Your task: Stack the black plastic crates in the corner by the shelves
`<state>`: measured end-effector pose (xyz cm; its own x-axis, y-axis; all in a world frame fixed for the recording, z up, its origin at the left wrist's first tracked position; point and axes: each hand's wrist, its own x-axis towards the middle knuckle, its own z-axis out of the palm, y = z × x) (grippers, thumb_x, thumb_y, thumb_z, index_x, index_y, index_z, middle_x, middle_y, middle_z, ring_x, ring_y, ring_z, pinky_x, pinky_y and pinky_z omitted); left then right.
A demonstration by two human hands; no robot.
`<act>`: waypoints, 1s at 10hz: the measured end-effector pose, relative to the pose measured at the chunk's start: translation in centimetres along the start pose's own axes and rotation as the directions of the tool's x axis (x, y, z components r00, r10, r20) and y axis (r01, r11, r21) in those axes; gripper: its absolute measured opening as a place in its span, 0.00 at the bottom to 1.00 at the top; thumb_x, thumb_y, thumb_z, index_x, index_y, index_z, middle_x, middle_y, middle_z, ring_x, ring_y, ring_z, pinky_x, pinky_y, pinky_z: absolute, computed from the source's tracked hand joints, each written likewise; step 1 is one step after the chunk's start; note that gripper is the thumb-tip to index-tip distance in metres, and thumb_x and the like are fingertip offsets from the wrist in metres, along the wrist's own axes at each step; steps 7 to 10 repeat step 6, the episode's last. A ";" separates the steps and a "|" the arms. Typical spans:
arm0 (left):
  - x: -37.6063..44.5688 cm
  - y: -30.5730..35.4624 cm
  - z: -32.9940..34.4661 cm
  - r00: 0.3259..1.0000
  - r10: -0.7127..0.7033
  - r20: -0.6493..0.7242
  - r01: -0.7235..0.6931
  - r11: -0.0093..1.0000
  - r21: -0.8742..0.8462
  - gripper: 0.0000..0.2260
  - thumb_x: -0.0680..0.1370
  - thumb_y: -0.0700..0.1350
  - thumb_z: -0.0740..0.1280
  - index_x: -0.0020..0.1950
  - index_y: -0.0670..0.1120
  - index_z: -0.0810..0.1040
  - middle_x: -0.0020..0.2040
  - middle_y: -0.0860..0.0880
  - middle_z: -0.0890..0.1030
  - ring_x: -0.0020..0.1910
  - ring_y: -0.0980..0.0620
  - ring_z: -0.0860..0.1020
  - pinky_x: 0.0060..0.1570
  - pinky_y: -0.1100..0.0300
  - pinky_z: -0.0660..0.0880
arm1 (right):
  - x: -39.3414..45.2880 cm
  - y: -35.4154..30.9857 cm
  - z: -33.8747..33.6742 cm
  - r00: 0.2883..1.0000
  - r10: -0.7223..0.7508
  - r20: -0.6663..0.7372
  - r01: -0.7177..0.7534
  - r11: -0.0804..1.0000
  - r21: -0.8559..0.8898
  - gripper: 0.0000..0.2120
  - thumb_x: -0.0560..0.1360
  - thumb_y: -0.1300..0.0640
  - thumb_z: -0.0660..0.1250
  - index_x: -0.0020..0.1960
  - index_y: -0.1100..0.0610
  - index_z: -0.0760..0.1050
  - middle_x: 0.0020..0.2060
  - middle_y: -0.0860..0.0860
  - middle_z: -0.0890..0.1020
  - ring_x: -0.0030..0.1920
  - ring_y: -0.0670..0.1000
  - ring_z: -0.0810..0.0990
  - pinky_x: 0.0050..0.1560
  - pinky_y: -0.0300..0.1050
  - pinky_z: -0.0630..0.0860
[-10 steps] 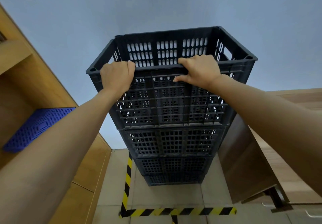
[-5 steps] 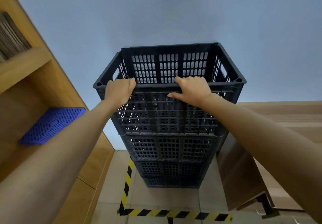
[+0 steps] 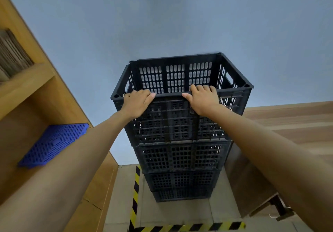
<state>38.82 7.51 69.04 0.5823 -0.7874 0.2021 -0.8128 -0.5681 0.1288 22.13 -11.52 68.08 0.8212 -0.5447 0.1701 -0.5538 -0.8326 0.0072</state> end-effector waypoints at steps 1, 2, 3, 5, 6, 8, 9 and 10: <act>0.0 -0.5 -0.7 0.993 0.053 0.104 -0.048 0.998 -0.047 0.20 0.82 0.59 0.46 0.60 0.51 0.72 0.55 0.49 0.79 0.58 0.44 0.76 0.61 0.40 0.64 | -0.3 0.1 -0.3 0.999 0.027 0.043 -0.028 1.000 0.011 0.31 0.80 0.37 0.43 0.74 0.55 0.59 0.71 0.57 0.68 0.72 0.60 0.63 0.75 0.58 0.52; -0.1 -1.1 -1.6 0.979 0.109 0.173 -0.098 0.993 -0.070 0.20 0.82 0.60 0.49 0.67 0.53 0.68 0.62 0.49 0.77 0.63 0.45 0.74 0.63 0.39 0.63 | -1.3 -0.3 -1.0 0.995 0.049 0.085 -0.048 0.999 -0.012 0.32 0.79 0.37 0.47 0.76 0.55 0.56 0.73 0.57 0.65 0.74 0.60 0.60 0.75 0.59 0.54; -0.7 -1.5 -3.2 0.968 0.164 0.192 -0.165 0.986 -0.013 0.20 0.82 0.59 0.52 0.70 0.52 0.66 0.67 0.49 0.74 0.65 0.46 0.73 0.65 0.40 0.64 | -2.4 -1.5 -3.0 0.994 0.031 0.108 -0.030 0.999 -0.019 0.32 0.79 0.38 0.54 0.76 0.55 0.55 0.73 0.57 0.65 0.73 0.60 0.62 0.73 0.59 0.59; -1.1 -1.5 -8.6 0.961 0.253 0.109 -0.259 0.965 0.043 0.18 0.81 0.55 0.58 0.69 0.51 0.68 0.65 0.48 0.77 0.61 0.47 0.76 0.58 0.47 0.74 | -4.0 -3.9 -8.8 0.997 -0.043 0.071 0.047 0.998 -0.049 0.22 0.79 0.42 0.59 0.69 0.52 0.66 0.64 0.53 0.75 0.64 0.57 0.73 0.57 0.57 0.73; -0.7 -0.6 -12.1 0.960 0.281 -0.001 -0.281 0.959 0.028 0.15 0.81 0.53 0.59 0.66 0.52 0.71 0.59 0.52 0.79 0.56 0.50 0.77 0.51 0.54 0.73 | -3.6 -4.8 -12.0 0.998 -0.057 -0.037 0.059 0.997 0.045 0.17 0.79 0.44 0.57 0.62 0.52 0.71 0.57 0.52 0.80 0.56 0.55 0.78 0.51 0.52 0.76; -0.7 -0.6 -12.1 0.960 0.281 -0.001 -0.281 0.959 0.028 0.15 0.81 0.53 0.59 0.66 0.52 0.71 0.59 0.52 0.79 0.56 0.50 0.77 0.51 0.54 0.73 | -3.6 -4.8 -12.0 0.998 -0.057 -0.037 0.059 0.997 0.045 0.17 0.79 0.44 0.57 0.62 0.52 0.71 0.57 0.52 0.80 0.56 0.55 0.78 0.51 0.52 0.76; -0.7 -0.6 -12.1 0.960 0.281 -0.001 -0.281 0.959 0.028 0.15 0.81 0.53 0.59 0.66 0.52 0.71 0.59 0.52 0.79 0.56 0.50 0.77 0.51 0.54 0.73 | -3.6 -4.8 -12.0 0.998 -0.057 -0.037 0.059 0.997 0.045 0.17 0.79 0.44 0.57 0.62 0.52 0.71 0.57 0.52 0.80 0.56 0.55 0.78 0.51 0.52 0.76; -0.7 -0.6 -12.1 0.960 0.281 -0.001 -0.281 0.959 0.028 0.15 0.81 0.53 0.59 0.66 0.52 0.71 0.59 0.52 0.79 0.56 0.50 0.77 0.51 0.54 0.73 | -3.6 -4.8 -12.0 0.998 -0.057 -0.037 0.059 0.997 0.045 0.17 0.79 0.44 0.57 0.62 0.52 0.71 0.57 0.52 0.80 0.56 0.55 0.78 0.51 0.52 0.76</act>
